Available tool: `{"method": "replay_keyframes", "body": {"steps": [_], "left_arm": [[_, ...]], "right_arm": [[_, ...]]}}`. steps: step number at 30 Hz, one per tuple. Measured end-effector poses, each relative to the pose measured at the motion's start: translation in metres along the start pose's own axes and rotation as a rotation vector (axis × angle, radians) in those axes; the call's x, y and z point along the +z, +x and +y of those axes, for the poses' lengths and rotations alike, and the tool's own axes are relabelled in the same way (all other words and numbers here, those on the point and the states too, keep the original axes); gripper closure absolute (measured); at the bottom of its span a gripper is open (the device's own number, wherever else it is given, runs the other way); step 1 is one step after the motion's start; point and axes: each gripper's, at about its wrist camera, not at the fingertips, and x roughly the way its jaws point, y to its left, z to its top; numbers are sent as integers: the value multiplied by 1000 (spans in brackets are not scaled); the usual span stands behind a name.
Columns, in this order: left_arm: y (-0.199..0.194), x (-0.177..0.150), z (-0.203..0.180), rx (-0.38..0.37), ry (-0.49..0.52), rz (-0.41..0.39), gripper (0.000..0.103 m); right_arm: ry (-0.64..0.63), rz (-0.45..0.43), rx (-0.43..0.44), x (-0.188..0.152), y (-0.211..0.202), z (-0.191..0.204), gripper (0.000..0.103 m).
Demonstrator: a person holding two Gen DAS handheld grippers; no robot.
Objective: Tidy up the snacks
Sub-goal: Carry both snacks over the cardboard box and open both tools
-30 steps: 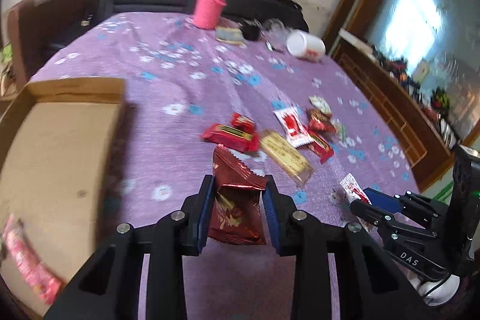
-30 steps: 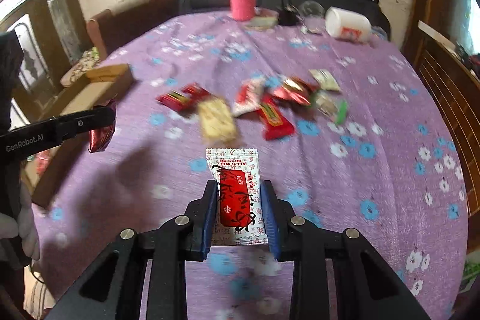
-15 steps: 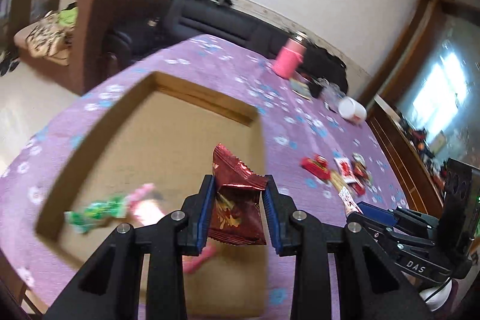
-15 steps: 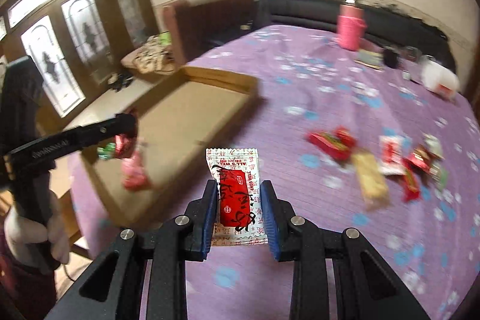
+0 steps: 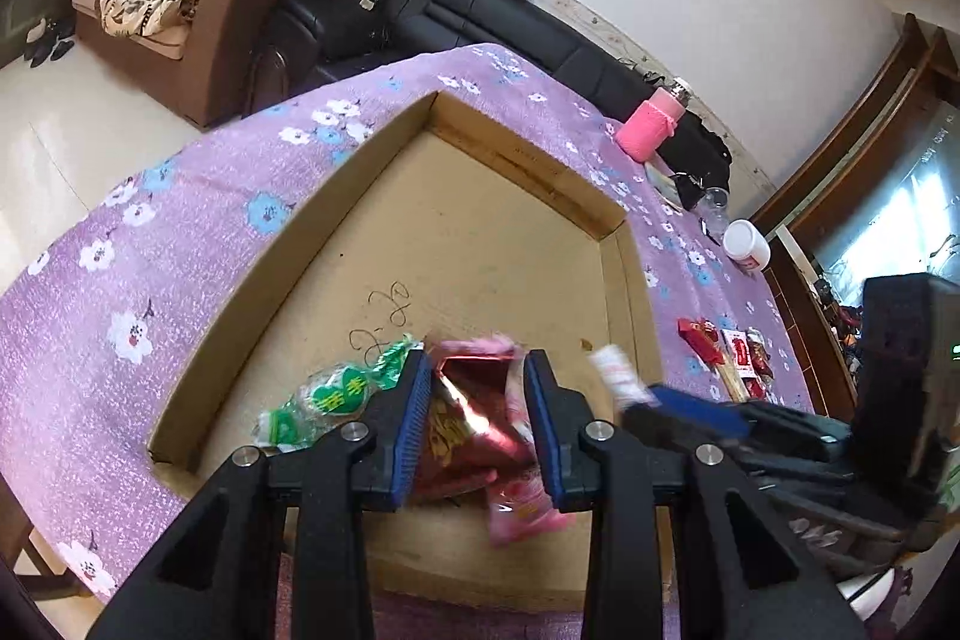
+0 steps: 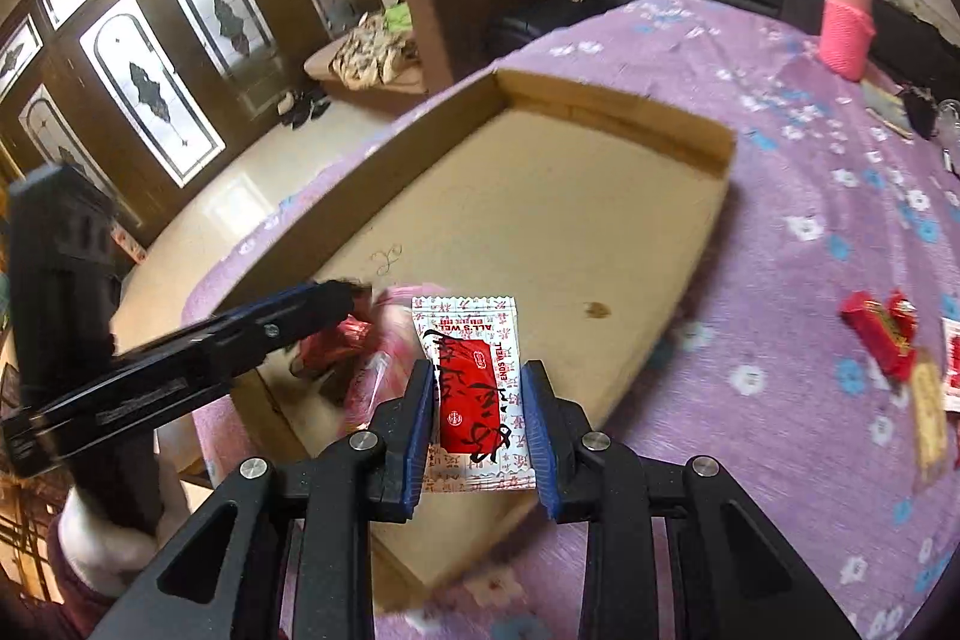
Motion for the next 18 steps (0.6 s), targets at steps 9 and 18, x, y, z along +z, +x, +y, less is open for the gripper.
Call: {"method": "replay_keyframes", "body": {"steps": [9, 18], "left_arm": [[-32, 4, -9, 12, 43, -111, 40], [-78, -6, -65, 92, 206, -334, 14]], "right_arm": [[4, -2, 15, 0, 12, 3, 68], [35, -259, -86, -16, -72, -26, 45]]}}
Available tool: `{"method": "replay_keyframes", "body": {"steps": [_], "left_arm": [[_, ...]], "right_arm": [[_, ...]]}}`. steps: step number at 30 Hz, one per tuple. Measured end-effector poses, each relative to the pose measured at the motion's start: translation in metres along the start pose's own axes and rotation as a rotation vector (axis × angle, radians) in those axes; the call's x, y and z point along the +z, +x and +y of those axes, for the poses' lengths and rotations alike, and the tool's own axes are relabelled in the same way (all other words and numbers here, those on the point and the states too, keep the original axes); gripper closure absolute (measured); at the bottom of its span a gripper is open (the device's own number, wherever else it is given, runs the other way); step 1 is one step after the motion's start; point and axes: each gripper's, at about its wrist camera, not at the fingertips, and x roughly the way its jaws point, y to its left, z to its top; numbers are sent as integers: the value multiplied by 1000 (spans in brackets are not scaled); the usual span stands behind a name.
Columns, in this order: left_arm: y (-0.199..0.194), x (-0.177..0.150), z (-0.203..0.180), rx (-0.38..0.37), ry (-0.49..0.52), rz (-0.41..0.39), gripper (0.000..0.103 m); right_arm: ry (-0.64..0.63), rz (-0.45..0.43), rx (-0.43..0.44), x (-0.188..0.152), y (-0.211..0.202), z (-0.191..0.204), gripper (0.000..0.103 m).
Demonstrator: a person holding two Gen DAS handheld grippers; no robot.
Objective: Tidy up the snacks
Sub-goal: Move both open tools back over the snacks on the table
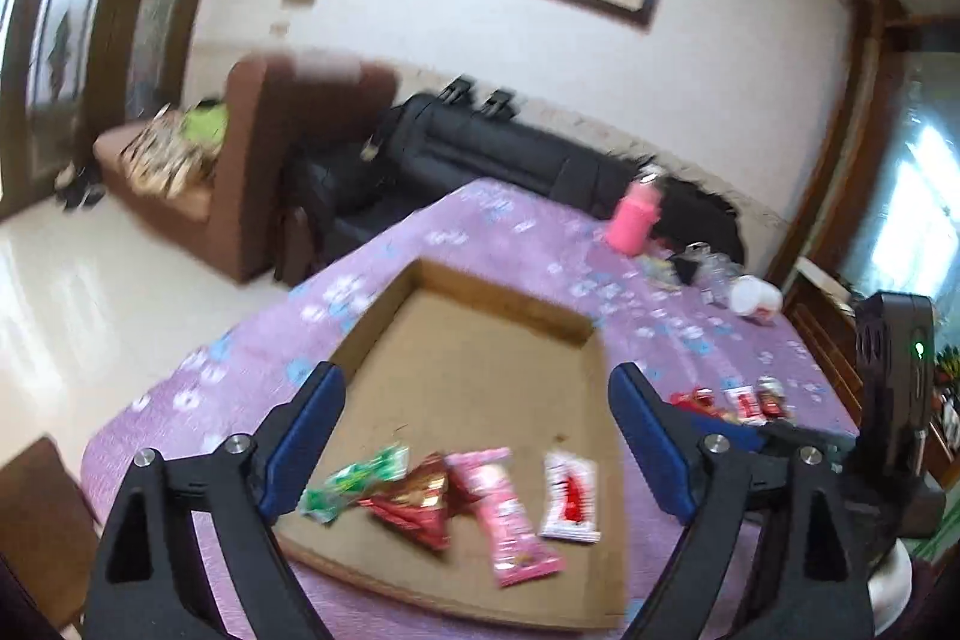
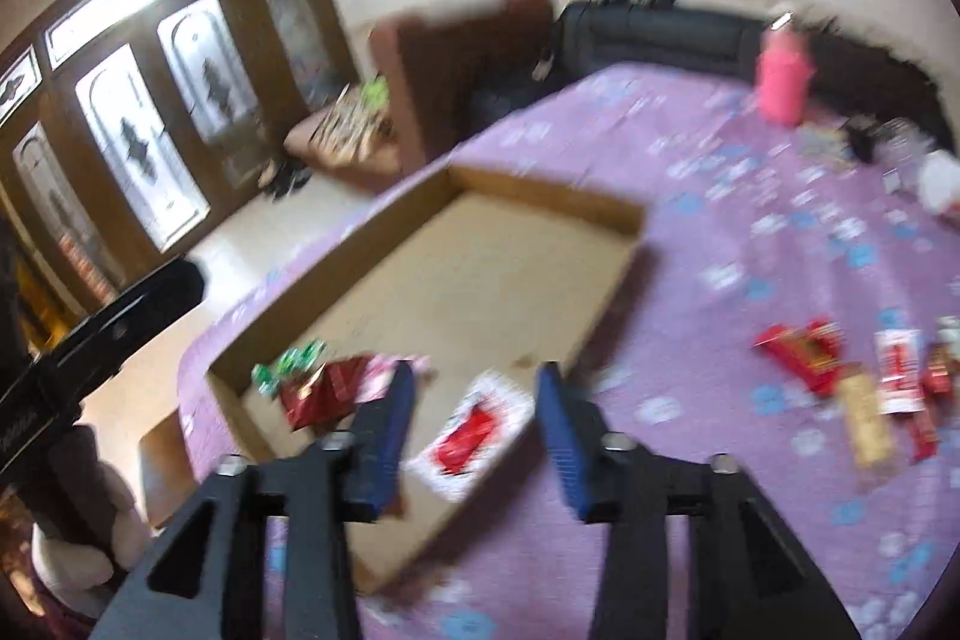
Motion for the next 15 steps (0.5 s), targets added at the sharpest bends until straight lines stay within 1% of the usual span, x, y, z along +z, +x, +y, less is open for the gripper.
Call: {"method": "replay_keyframes", "body": {"steps": [2, 4, 5, 7, 11, 14, 15], "left_arm": [[-5, 4, -13, -56, 9, 12, 14], [-7, 6, -24, -87, 15, 31, 14], [-10, 8, -31, -107, 20, 40, 14], [-17, 11, -44, -133, 33, 41, 14], [-52, 25, -80, -190, 102, -14, 14], [-83, 44, -103, -279, 131, -50, 14], [-92, 51, -109, -298, 137, -63, 13]], "right_arm": [[12, -88, -40, -1, -25, -12, 44], [35, -149, -96, -5, -48, -27, 41], [51, -156, -114, -7, -57, -33, 41], [90, -151, -121, -8, -72, -47, 41], [158, -152, -141, -12, -106, -68, 41], [215, -182, -123, -11, -145, -80, 41], [232, -191, -108, -7, -158, -83, 39]]}}
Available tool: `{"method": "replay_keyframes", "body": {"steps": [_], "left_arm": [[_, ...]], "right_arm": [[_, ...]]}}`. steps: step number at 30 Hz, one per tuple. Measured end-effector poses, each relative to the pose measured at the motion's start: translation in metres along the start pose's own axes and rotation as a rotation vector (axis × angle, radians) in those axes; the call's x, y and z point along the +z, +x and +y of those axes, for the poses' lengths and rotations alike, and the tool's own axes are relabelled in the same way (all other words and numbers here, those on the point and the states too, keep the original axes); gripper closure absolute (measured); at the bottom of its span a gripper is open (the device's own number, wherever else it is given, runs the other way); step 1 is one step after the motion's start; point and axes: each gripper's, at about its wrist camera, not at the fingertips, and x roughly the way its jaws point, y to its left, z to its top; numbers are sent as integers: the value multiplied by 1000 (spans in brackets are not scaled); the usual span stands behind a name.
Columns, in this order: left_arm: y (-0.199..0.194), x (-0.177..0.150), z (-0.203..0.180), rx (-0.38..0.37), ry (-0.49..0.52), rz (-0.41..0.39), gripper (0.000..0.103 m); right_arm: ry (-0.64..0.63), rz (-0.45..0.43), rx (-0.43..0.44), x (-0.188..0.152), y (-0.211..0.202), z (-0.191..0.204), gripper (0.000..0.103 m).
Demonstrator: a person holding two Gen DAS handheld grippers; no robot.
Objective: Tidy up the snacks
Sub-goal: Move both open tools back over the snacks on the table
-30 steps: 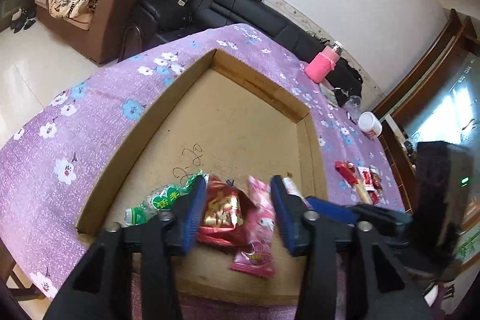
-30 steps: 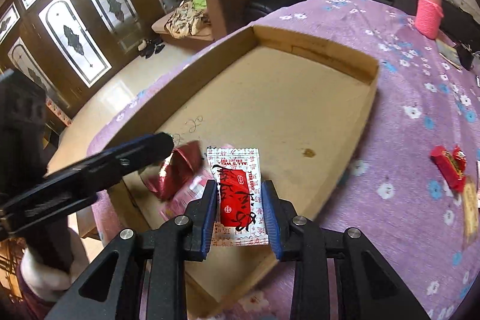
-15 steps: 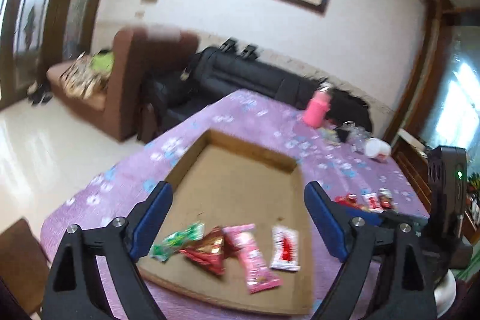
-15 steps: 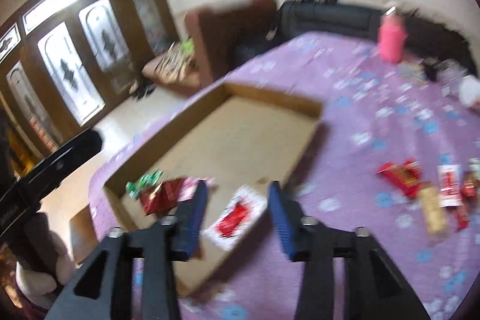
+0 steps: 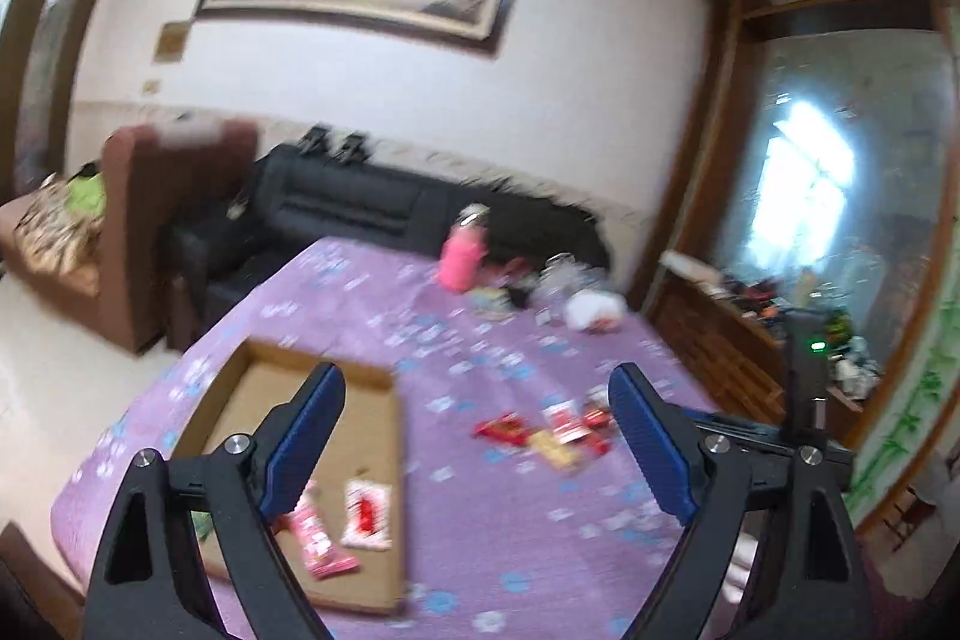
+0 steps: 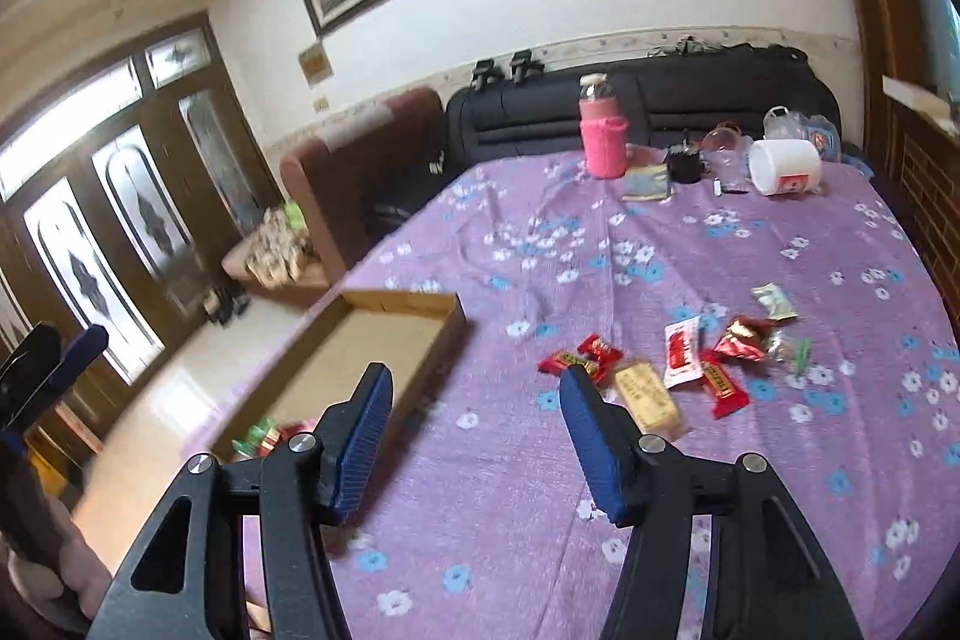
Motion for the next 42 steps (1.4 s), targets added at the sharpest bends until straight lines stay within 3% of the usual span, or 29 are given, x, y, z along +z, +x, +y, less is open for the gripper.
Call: {"method": "replay_keyframes", "body": {"steps": [6, 11, 15, 17, 22, 30, 34, 38, 42], "left_arm": [[-34, 75, -44, -73, 50, -79, 13], [-55, 138, -73, -34, 138, -108, 9], [-56, 181, -76, -25, 119, -112, 3], [-47, 188, -73, -17, 116, -106, 2], [10, 157, -53, -41, 73, -2, 2], [136, 67, -29, -43, 32, 169, 2], [193, 24, -6, -60, -47, 240, 2], [232, -10, 26, -26, -140, 285, 2], [272, -40, 35, -17, -144, 408, 2]], "right_arm": [[47, -26, 78, 60, -61, -1, 37], [8, -113, 17, 116, -119, 11, 34], [16, -131, -83, 163, -153, 8, 28], [17, -134, -121, 173, -162, 4, 22], [28, -91, -179, 155, -132, -30, 22], [20, 83, -217, 53, 15, -93, 22], [43, 138, -195, 16, 66, -112, 22], [70, 165, -197, -2, 98, -133, 24], [78, 177, -171, -9, 112, -144, 26]]}}
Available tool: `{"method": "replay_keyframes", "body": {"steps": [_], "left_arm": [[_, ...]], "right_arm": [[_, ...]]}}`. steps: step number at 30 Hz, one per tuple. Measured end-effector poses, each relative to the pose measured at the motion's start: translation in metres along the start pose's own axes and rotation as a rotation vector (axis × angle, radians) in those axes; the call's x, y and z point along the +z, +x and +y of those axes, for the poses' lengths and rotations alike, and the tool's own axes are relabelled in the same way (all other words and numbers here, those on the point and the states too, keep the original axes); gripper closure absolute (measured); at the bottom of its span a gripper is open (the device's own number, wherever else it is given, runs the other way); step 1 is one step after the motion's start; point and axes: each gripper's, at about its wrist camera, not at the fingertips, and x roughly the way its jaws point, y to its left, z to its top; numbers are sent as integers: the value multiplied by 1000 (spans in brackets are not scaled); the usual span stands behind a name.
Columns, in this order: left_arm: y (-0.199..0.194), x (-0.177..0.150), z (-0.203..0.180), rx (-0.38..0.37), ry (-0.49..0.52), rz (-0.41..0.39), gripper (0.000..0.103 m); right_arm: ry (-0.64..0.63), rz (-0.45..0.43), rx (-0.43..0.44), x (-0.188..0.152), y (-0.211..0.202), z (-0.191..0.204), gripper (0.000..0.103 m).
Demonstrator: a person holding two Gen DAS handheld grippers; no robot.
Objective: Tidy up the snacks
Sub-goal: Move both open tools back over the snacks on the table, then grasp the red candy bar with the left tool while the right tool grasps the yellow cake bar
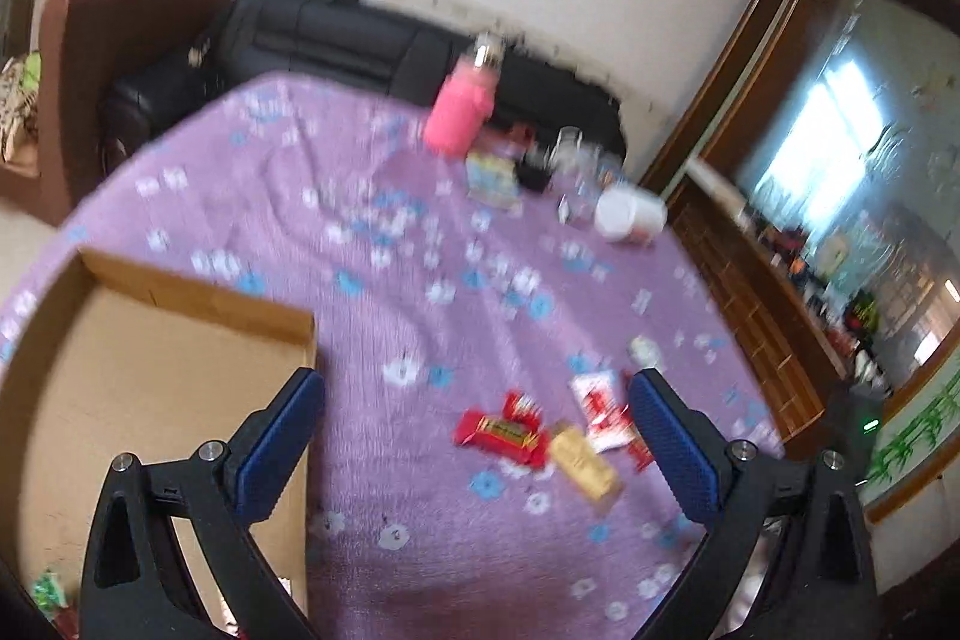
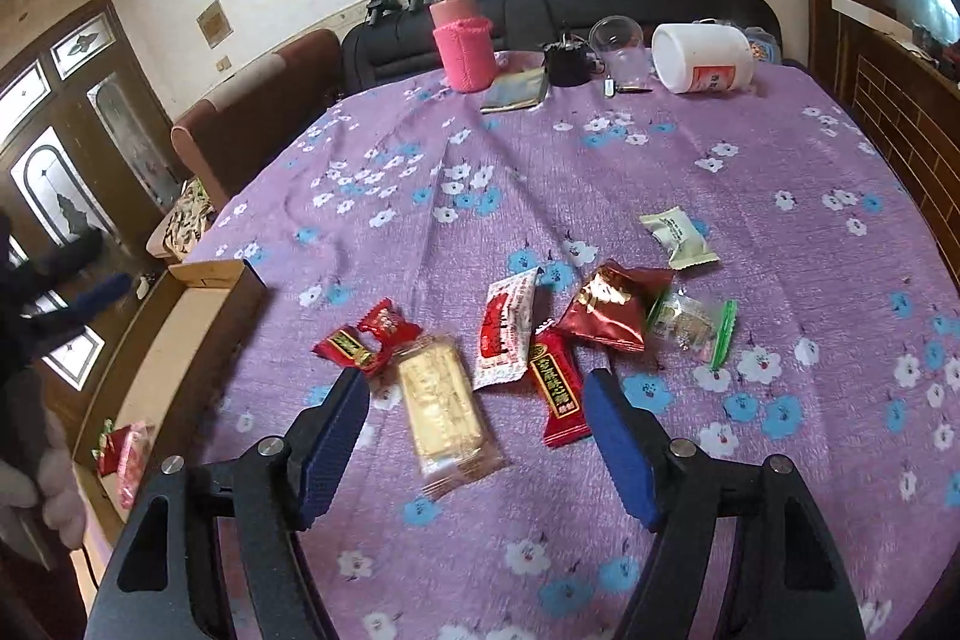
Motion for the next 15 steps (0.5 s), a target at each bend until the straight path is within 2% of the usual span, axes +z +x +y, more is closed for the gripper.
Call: {"method": "replay_keyframes", "body": {"steps": [5, 8, 13, 14, 15], "left_arm": [[58, -13, -11, 29, 41, 143, 2], [89, -17, -21, 60, 68, 214, 2], [123, -25, -33, 90, 118, 267, 4], [128, -27, -35, 99, 136, 276, 8], [133, -32, -39, 114, 168, 292, 16]], "right_arm": [[-15, 37, 41, -4, 18, 1, 32], [-95, 89, 73, -12, 32, 19, 35], [-173, 133, 16, -16, 57, 38, 37], [-169, 138, 14, -16, 61, 37, 38], [-160, 144, 16, -15, 65, 35, 43]]}}
